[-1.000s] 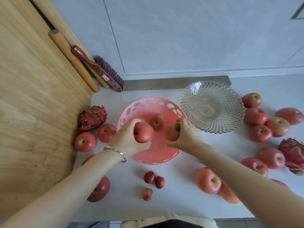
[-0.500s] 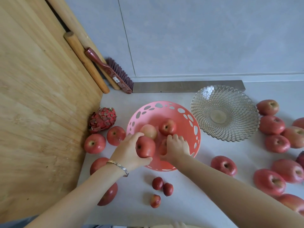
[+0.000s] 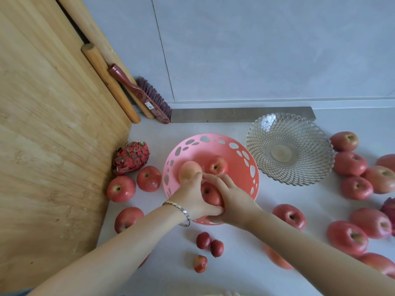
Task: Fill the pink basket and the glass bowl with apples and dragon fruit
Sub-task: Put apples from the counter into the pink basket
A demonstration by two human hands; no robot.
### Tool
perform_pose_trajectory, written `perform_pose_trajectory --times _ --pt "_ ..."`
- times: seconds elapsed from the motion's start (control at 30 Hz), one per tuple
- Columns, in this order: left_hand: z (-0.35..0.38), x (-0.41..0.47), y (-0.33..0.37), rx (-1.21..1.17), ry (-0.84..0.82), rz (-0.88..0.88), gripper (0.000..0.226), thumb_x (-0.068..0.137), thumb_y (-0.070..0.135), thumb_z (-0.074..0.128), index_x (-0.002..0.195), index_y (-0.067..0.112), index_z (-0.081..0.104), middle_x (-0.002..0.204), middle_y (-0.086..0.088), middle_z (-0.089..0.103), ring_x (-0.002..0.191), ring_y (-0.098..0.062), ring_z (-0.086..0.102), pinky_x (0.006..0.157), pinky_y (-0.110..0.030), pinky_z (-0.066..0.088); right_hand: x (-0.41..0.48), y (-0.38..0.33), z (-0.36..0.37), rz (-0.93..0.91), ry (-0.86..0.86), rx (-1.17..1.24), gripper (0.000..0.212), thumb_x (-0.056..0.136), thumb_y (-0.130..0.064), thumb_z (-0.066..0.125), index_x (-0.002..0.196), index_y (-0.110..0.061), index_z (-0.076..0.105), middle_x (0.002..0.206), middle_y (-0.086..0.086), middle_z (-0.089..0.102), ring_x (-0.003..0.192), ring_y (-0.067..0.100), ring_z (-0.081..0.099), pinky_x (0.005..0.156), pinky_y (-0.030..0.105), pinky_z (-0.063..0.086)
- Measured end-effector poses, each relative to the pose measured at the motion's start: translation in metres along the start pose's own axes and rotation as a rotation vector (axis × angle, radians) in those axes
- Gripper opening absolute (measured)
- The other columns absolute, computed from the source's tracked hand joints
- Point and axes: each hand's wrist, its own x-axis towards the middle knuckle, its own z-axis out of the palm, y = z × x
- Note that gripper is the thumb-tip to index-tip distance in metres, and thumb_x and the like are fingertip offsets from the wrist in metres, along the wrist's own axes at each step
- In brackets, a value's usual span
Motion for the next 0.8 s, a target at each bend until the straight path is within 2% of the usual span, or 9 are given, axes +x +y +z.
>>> perform_pose_trajectory --times 0.1,0.17,0.2,0.27,0.4,0.5,0.57,0.67,0.8 --pt "-0.009 0.006 0.003 -0.169 -0.08 0.052 0.082 0.064 0.027 0.08 0.13 0.028 0.033 0.121 0.01 0.045 0.109 -0.005 0.049 0.085 -0.01 0.038 0.0 0.004 -0.001 0.03 0.118 0.06 0.088 0.059 -0.027 0.081 0.136 -0.024 0.039 0.129 0.003 0.044 0.119 0.023 0.051 0.094 0.028 0.042" --pt "-0.018 0.016 -0.007 -0.285 -0.009 0.03 0.069 0.068 0.024 0.077 0.127 0.025 0.042 0.125 0.006 0.048 0.114 -0.008 0.049 0.091 -0.013 0.04 0.0 0.01 -0.005 0.105 0.186 0.141 0.085 0.056 -0.025 0.082 0.132 -0.023 0.043 0.126 0.001 0.045 0.116 0.019 0.051 0.095 0.024 0.04" --pt "-0.022 0.023 -0.015 -0.259 0.072 0.013 0.059 0.07 0.021 0.073 0.124 0.024 0.047 0.123 0.005 0.049 0.116 -0.011 0.05 0.096 -0.019 0.041 0.0 0.012 -0.007 0.139 0.219 0.181 0.084 0.055 -0.024 0.083 0.13 -0.023 0.045 0.124 0.001 0.043 0.112 0.017 0.051 0.095 0.021 0.038" --pt "-0.024 0.037 -0.032 -0.047 0.183 -0.03 0.049 0.074 0.009 0.062 0.12 0.019 0.051 0.123 -0.002 0.047 0.122 -0.02 0.044 0.102 -0.027 0.036 0.0 0.018 -0.011 0.178 0.281 0.23 0.084 0.052 -0.022 0.086 0.126 -0.021 0.046 0.118 0.0 0.04 0.104 0.01 0.045 0.094 0.015 0.034" --pt "-0.007 0.051 -0.044 0.524 0.066 -0.024 0.061 0.076 0.005 0.053 0.133 0.013 0.034 0.141 -0.01 0.031 0.131 -0.032 0.029 0.11 -0.04 0.025 0.0 0.028 -0.017 0.228 0.34 0.278 0.082 0.05 -0.018 0.088 0.121 -0.021 0.048 0.113 -0.003 0.04 0.1 0.007 0.043 0.085 0.006 0.027" --pt "0.003 0.058 -0.038 0.716 0.025 -0.053 0.08 0.081 0.006 0.056 0.144 0.013 0.008 0.155 -0.01 0.003 0.139 -0.033 0.017 0.114 -0.046 0.016 0.0 0.033 -0.017 0.273 0.36 0.301 0.082 0.051 -0.018 0.088 0.122 -0.022 0.048 0.114 -0.004 0.04 0.098 0.005 0.044 0.08 -0.002 0.028" --pt "0.002 0.067 -0.037 0.73 0.012 -0.073 0.095 0.08 0.013 0.064 0.146 0.018 -0.004 0.155 -0.008 -0.004 0.14 -0.03 0.015 0.113 -0.045 0.019 0.001 0.035 -0.017 0.294 0.363 0.329 0.08 0.051 -0.018 0.088 0.121 -0.022 0.048 0.113 -0.004 0.04 0.097 0.005 0.043 0.077 -0.008 0.027" --pt "0.0 0.082 -0.037 0.735 0.007 -0.054 0.1 0.078 0.024 0.068 0.146 0.025 -0.005 0.154 -0.007 0.004 0.134 -0.031 0.024 0.108 -0.042 0.028 0.001 0.037 -0.018 0.309 0.351 0.339 0.079 0.052 -0.018 0.087 0.12 -0.023 0.048 0.113 -0.004 0.041 0.097 0.005 0.044 0.078 -0.006 0.029" --pt "-0.007 0.097 -0.034 0.701 0.015 -0.025 0.092 0.071 0.027 0.071 0.143 0.024 0.014 0.145 -0.005 0.028 0.124 -0.035 0.036 0.094 -0.044 0.038 0.001 0.038 -0.019 0.294 0.318 0.331 0.078 0.05 -0.016 0.087 0.117 -0.025 0.049 0.108 -0.008 0.041 0.093 -0.002 0.044 0.079 -0.007 0.028"
